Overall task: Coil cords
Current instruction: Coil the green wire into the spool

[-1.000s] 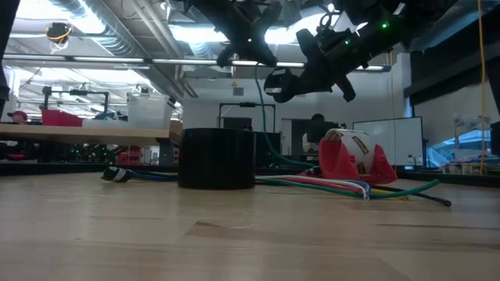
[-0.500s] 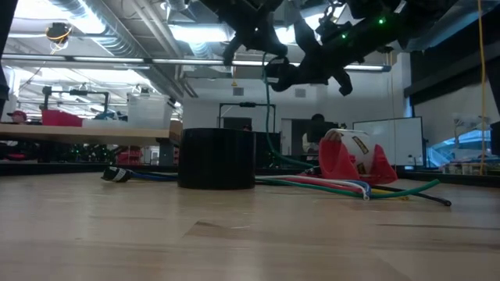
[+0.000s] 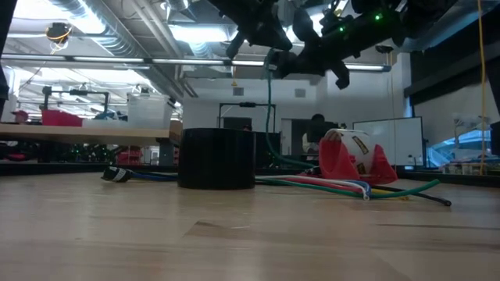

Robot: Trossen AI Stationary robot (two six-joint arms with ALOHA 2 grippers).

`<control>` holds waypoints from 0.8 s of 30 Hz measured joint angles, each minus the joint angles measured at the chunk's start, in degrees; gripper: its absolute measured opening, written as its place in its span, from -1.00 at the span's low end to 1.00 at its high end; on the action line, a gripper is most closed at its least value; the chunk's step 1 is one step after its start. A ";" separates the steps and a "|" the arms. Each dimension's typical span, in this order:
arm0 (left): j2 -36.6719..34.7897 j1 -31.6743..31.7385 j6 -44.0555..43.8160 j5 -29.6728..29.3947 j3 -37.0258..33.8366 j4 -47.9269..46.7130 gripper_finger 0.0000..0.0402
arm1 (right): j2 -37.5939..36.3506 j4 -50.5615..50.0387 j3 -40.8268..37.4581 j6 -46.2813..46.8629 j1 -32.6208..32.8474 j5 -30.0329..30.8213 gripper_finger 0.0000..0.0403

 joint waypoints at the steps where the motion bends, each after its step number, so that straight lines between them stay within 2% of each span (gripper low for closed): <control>1: 0.00 -0.01 -0.01 0.06 0.00 -0.05 -0.92 | 0.00 0.42 0.00 -0.07 0.04 -0.01 -0.99; 11: 0.00 -0.78 1.19 0.20 -0.24 -1.38 -0.87 | -0.32 1.60 0.00 -0.14 0.02 0.02 -0.99; 24: 0.00 -1.26 1.60 -1.00 -0.24 -8.43 -0.87 | -3.62 2.35 0.00 -1.92 0.09 -0.54 -0.99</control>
